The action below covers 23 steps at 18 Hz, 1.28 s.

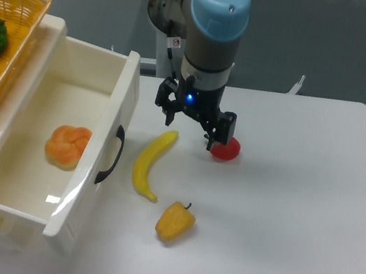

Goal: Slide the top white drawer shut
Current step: 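Lift the gripper up from beside the red apple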

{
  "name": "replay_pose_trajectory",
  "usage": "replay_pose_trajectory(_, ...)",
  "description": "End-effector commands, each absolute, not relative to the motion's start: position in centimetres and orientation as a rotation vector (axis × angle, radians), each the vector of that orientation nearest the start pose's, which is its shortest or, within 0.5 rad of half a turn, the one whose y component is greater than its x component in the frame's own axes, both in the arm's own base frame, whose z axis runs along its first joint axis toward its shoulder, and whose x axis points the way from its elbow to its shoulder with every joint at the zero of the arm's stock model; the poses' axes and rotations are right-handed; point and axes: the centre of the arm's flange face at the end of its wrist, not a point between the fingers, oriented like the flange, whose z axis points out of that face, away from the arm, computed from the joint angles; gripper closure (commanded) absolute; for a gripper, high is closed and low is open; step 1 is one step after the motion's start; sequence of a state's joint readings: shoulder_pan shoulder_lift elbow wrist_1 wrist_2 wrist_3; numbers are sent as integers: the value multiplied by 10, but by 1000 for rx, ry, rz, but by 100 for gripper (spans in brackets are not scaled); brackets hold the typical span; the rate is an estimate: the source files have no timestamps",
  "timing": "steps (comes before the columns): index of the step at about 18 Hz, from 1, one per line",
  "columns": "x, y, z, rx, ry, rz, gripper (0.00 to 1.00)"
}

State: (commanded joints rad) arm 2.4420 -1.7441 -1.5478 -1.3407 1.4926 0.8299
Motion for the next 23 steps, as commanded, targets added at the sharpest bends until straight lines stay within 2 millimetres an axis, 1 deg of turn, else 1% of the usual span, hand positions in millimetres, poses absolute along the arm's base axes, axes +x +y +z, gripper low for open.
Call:
replay_pose_trajectory(7,-357,475,407,-3056,-84,-31,0)
replay_pose_trajectory(9,-360,475,404,-3062,-92,-32,0)
replay_pose_trajectory(11,-367,469,401,-3066,-125,-40,0)
replay_pose_trajectory(14,-370,468,384,-3087,-140,-76,0)
replay_pose_trajectory(16,-372,465,382,-3088,-147,-80,0)
replay_pose_trajectory(19,-384,457,381,-3074,-183,-55,0)
replay_pose_trajectory(20,-386,453,378,-3068,-194,-46,0)
replay_pose_trajectory(23,-387,450,370,-3076,-199,-8,0)
